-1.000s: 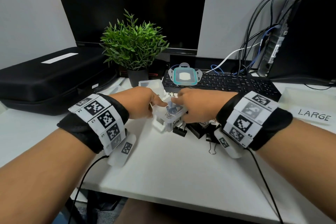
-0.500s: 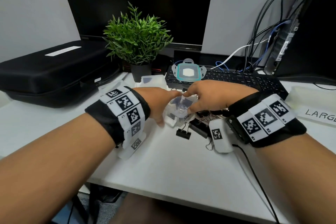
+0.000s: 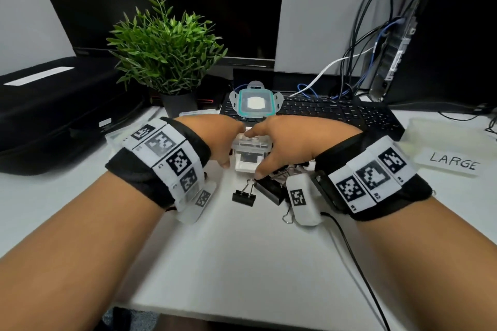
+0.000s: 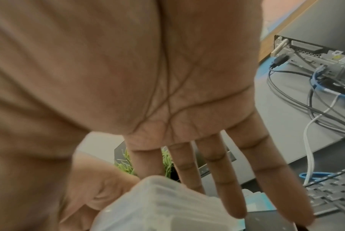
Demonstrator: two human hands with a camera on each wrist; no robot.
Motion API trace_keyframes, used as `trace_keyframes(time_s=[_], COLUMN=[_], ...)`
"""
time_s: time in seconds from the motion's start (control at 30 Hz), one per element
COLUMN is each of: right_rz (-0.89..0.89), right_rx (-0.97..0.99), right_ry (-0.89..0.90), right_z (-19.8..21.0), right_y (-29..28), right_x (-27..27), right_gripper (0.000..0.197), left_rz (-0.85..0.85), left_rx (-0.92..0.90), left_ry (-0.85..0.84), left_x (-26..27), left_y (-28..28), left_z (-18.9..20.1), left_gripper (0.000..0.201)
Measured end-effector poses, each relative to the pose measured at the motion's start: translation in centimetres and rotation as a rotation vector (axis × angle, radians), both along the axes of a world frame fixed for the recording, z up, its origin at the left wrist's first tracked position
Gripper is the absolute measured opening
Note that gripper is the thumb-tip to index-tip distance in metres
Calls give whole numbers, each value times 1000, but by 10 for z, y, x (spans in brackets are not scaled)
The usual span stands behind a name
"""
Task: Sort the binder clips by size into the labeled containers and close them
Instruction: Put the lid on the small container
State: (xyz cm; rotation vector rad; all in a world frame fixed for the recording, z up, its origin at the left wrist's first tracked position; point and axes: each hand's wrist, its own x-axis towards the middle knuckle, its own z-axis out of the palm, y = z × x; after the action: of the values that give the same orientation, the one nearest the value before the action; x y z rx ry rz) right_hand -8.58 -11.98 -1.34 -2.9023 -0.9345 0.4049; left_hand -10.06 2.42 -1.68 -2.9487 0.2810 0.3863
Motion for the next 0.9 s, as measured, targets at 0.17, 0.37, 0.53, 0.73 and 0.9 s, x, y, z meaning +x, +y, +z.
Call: trace_keyframes(time_s=[0.17,0.37,0.53,0.73,0.9], right_rz=[27,32,68,117,138], right_rx=[-25,-11,-46,-93,-94], right_ry=[-53,-65,-85,-103,-138], right_z=[0,0,-1,-1,-1], right_y=[6,16,26,40,35], right_x=[-7,-8,-11,-17,-21], right_gripper=[77,76,76,91,68], left_rz=[-38,-55,-87,-26,5], left_rx=[-41,-71,10,-17,-30], left_ry=[-26,-43,-25,-7,-46], left_x=[4,5,-4,-7,-10], left_y=[10,20,28,37,37], left_z=[-3,-1,3,5,2], left_gripper=[62,50,44,43,47])
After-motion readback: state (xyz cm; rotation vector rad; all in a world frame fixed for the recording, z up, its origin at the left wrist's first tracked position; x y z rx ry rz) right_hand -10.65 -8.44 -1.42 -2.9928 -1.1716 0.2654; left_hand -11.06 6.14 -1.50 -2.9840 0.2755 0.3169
